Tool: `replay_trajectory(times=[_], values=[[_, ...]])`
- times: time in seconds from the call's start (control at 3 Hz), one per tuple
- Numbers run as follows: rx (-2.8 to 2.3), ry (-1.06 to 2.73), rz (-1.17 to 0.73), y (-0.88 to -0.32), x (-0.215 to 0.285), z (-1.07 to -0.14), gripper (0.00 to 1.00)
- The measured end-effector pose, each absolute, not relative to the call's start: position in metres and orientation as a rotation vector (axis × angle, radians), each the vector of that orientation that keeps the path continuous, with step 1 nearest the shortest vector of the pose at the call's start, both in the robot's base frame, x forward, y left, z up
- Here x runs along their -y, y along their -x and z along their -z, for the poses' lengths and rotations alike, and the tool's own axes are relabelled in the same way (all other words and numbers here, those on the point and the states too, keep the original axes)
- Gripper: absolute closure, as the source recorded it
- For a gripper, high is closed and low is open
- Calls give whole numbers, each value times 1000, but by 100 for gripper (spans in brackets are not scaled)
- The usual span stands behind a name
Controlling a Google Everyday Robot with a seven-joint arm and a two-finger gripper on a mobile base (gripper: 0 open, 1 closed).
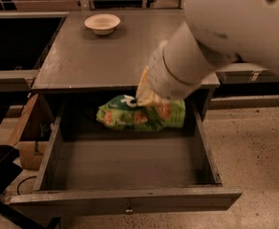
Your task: Place green rice chip bag into top drawer
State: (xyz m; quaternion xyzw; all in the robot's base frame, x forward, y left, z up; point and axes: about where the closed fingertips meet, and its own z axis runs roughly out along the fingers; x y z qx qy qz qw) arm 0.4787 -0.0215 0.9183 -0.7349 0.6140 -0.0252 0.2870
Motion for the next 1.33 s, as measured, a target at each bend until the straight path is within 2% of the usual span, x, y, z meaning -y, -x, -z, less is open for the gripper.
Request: replay_trajectory(times=[0.33,0.67,1.33], values=[[-1566,1927,-110,-471,3,-851,100],[-1503,1885,-96,-483,-5,-854,81],[-1502,1886,-92,-483,-5,-854,34]])
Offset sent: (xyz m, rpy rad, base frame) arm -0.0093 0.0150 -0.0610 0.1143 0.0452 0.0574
